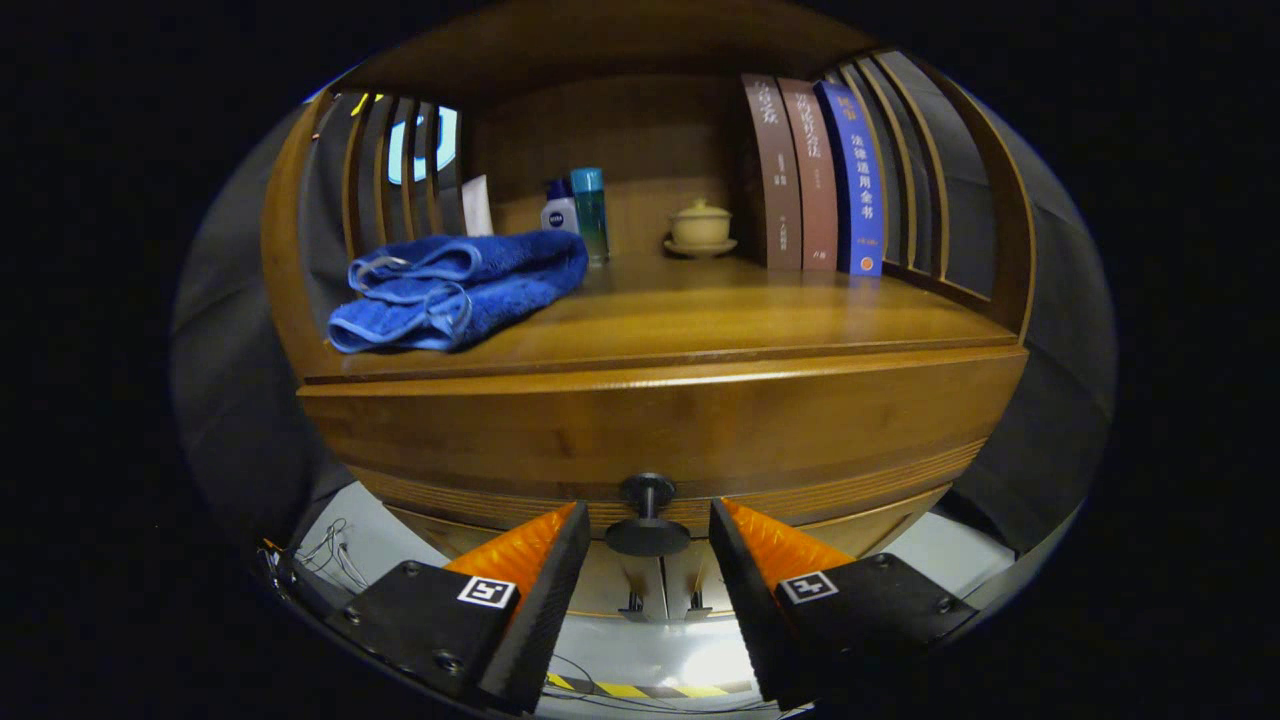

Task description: Pull open the drawer, take out the items inside it, and place them on the countertop above the cabinet.

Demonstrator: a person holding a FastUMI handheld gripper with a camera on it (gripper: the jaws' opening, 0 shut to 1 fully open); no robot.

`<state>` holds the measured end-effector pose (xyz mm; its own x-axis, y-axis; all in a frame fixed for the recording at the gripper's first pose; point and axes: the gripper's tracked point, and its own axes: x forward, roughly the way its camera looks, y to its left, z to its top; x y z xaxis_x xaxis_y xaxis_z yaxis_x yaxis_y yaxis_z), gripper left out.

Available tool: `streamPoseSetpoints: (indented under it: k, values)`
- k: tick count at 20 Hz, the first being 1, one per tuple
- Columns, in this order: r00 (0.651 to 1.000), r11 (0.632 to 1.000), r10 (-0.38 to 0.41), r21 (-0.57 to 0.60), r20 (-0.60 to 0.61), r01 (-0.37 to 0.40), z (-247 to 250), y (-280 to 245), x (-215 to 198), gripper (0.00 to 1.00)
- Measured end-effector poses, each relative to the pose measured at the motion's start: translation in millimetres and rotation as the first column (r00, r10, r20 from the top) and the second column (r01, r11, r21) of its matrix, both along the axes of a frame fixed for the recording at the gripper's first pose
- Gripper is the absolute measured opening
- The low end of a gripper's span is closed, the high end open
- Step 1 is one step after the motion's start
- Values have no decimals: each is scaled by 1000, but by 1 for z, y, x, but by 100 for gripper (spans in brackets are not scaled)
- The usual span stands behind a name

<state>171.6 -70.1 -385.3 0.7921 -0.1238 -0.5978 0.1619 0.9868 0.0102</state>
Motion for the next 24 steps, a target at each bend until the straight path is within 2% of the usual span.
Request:
streamPoseSetpoints:
  k: [1,4,6,12,24]
  values:
    - [1000,1000,-1,-2,-7,1,-4,1,1,79]
    - [1000,1000,-13,-13,1,13,-3,-2,0,53]
    - [1000,1000,-14,-3,4,14,-5,-3,0,42]
    - [1000,1000,-20,-5,-3,20,-1,0,-22,42]
    - [997,998,-36,47,-64,39,16,17,-125,41]
